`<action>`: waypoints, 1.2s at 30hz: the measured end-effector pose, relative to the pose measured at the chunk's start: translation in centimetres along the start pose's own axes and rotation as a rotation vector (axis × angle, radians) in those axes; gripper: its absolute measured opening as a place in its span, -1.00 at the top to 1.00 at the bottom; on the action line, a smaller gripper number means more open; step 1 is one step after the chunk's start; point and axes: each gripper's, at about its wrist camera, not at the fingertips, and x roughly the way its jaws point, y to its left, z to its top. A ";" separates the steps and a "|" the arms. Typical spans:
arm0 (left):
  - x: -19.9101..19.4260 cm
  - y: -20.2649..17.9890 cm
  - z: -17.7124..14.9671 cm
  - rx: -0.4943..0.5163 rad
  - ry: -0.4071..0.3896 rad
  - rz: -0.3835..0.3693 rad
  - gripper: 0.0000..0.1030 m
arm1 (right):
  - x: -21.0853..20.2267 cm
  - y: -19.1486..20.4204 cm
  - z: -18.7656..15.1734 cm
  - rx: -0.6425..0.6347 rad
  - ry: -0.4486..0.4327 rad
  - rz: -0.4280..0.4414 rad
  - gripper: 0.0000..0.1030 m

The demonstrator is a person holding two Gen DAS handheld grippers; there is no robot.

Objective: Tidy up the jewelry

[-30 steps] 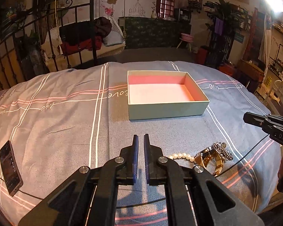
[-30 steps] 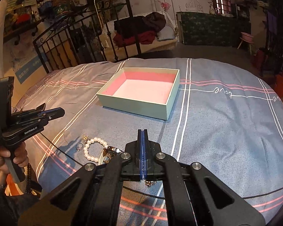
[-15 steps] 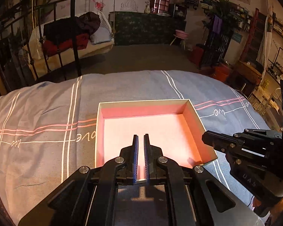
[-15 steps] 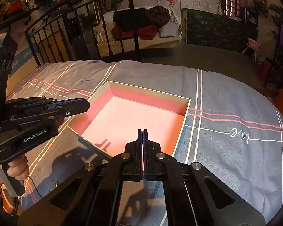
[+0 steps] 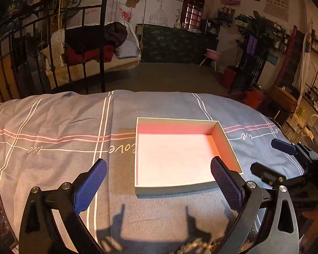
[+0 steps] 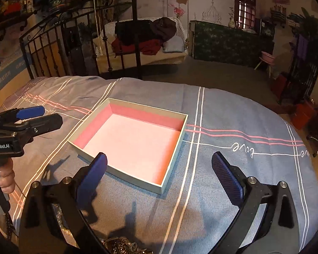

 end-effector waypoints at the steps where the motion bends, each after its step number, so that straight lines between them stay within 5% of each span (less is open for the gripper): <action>1: -0.7 0.2 -1.0 0.003 0.006 -0.004 -0.87 | -0.9 -0.2 -0.5 0.010 -0.008 0.007 -0.89; 12: -2.7 1.0 -12.2 -0.003 0.206 0.025 -0.87 | -4.6 2.9 -10.7 0.097 0.064 0.146 -0.86; 16: -2.2 0.5 -13.4 0.025 0.234 0.018 -0.86 | -3.9 3.3 -12.5 0.092 0.123 0.159 -0.45; 21: -1.0 -0.4 -13.7 0.076 0.235 0.021 -0.83 | -2.7 3.8 -12.8 0.071 0.157 0.171 -0.23; 26: 0.0 -0.7 -14.0 0.112 0.242 0.019 -0.47 | -1.6 4.9 -12.8 0.038 0.183 0.162 -0.19; 29: -0.3 -1.0 -13.9 0.145 0.223 0.010 -0.11 | -1.3 5.2 -12.7 0.026 0.189 0.158 0.09; 32: -0.5 -1.3 -13.9 0.178 0.210 0.008 0.29 | -1.0 5.4 -12.7 0.017 0.208 0.155 0.61; 36: -0.7 -1.4 -13.9 0.204 0.201 0.023 0.58 | -0.9 5.3 -12.8 0.017 0.213 0.161 0.78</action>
